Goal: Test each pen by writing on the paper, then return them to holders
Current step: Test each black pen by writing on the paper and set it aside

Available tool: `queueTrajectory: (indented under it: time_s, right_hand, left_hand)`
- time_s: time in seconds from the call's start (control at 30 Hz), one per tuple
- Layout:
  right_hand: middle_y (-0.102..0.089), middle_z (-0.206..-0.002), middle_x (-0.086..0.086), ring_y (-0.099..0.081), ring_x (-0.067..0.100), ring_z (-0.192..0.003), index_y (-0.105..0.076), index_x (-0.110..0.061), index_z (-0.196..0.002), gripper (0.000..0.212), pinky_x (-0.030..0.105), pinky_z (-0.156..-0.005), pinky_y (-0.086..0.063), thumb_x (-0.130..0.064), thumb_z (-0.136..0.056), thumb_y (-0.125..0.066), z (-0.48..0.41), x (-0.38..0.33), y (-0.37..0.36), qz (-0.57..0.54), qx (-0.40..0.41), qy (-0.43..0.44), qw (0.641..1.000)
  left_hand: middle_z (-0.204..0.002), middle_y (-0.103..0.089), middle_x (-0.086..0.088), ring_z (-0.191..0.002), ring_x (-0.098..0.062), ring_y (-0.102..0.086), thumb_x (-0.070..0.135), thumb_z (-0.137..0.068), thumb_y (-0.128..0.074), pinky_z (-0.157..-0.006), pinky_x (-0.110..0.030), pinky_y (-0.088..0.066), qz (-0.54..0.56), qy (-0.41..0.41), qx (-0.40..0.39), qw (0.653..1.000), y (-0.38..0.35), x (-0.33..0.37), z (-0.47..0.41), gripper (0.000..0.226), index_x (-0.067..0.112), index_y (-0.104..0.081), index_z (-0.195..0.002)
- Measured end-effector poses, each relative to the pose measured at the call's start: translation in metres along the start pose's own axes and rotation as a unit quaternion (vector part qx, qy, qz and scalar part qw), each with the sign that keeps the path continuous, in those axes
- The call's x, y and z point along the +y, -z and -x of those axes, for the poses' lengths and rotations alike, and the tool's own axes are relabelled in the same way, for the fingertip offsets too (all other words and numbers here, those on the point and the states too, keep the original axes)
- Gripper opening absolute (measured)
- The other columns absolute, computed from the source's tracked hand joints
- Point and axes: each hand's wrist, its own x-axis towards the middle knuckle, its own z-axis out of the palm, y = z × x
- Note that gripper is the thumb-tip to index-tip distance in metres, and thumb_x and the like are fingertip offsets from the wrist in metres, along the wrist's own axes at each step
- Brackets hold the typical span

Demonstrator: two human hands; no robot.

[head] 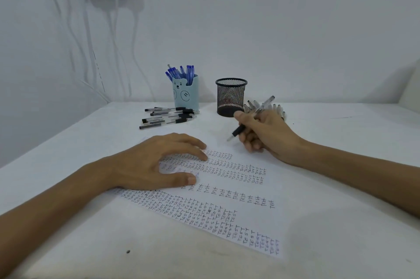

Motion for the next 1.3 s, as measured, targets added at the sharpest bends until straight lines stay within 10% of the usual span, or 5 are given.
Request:
queueTrajectory:
  time_s: [0.17,0.37,1.3]
  right_hand:
    - [-0.076,-0.092,0.024,-0.074,0.027,-0.067,-0.068,0.002,-0.109,0.042,0.022,-0.048,-0.051,-0.036,-0.104,-0.053,0.005,-0.010,0.002,-0.059,-0.086,-0.075,0.992]
    - [-0.071,-0.073,0.020,-0.059,0.022,-0.053,-0.064,0.004,-0.088,0.013,0.022,-0.040,-0.037,-0.005,-0.096,-0.059,0.010,-0.008,-0.004,0.041,-0.067,-0.037,0.996]
    - [-0.065,-0.059,0.015,-0.044,0.022,-0.049,-0.057,-0.008,-0.071,0.024,0.028,-0.048,-0.036,0.005,-0.092,-0.062,0.017,-0.005,-0.003,0.106,-0.108,0.050,0.987]
  left_hand:
    - [-0.150,-0.048,0.027,-0.142,-0.001,-0.046,0.054,-0.094,-0.071,-0.116,-0.035,-0.040,0.002,-0.003,0.000,1.000,0.000,0.000,-0.001,0.044,0.046,-0.061,-0.136]
    - [-0.150,-0.048,0.027,-0.141,0.000,-0.046,0.055,-0.093,-0.070,-0.116,-0.033,-0.040,0.009,-0.004,0.000,1.000,0.000,-0.001,0.000,0.045,0.046,-0.061,-0.136]
    - [-0.150,-0.048,0.028,-0.141,0.000,-0.046,0.060,-0.093,-0.067,-0.115,-0.033,-0.041,0.005,-0.008,0.001,1.000,0.000,-0.002,0.000,0.045,0.045,-0.062,-0.135]
